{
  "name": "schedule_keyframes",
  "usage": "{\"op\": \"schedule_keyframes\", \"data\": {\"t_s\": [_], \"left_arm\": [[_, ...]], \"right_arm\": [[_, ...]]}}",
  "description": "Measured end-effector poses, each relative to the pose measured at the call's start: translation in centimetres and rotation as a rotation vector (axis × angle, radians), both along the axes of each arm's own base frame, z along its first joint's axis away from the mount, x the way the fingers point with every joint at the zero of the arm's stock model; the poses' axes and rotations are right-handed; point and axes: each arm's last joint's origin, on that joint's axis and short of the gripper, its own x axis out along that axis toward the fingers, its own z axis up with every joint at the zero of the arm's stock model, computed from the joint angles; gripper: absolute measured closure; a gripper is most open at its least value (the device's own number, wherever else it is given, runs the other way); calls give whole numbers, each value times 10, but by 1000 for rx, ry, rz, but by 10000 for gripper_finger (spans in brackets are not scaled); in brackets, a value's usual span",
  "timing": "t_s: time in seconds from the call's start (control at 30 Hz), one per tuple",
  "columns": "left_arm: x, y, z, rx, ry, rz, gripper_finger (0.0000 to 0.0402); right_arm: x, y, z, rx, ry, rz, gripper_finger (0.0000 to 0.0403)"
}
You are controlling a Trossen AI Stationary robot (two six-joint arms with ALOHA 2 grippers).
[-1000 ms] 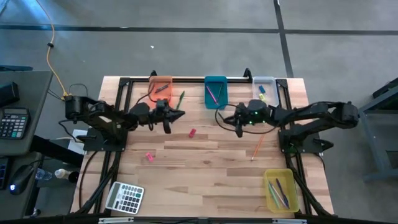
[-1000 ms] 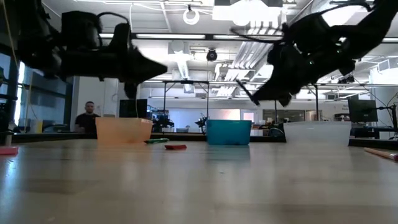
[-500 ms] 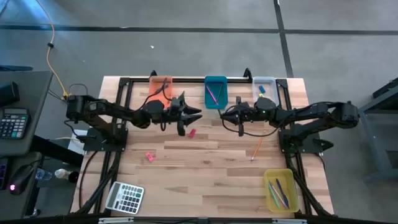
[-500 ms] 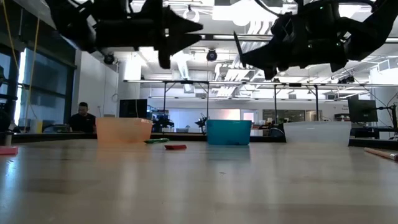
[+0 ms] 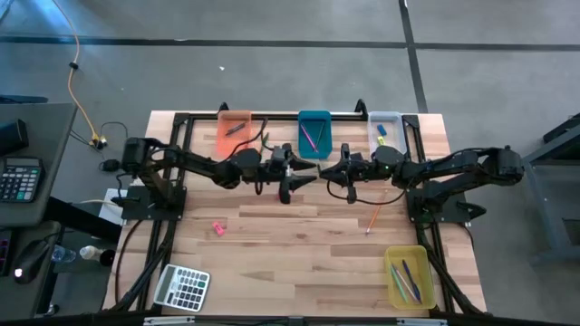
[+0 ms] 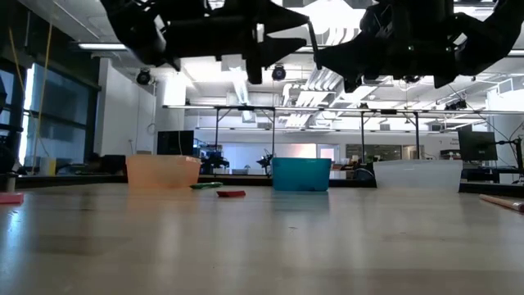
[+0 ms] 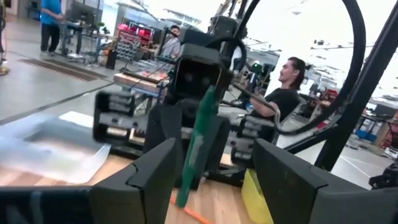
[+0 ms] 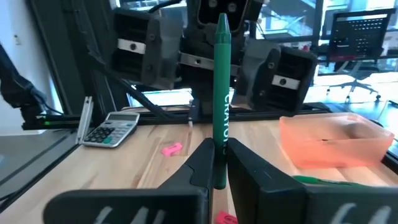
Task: Sort crayons/erasers/pens/pencils in bins
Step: Put the green crayon into the orange bin
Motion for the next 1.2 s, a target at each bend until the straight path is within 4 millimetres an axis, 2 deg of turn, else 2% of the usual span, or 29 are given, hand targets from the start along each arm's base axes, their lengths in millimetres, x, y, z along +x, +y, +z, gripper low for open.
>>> {"op": "schedule_keyframes", "data": {"t_s": [0.33,0.8,0.97,1.2], "left_arm": [[14,0,5,38,-18,1,218],[17,-6,9,169,-19,2,358],[16,-4,9,172,-18,7,393],[16,-4,11,190,-18,47,394]], "right_arm": [[1,6,1,-10,-9,25,383],[1,6,2,-13,-14,24,377],[1,6,2,-10,-14,20,348],[1,6,2,-10,-14,9,277]]}}
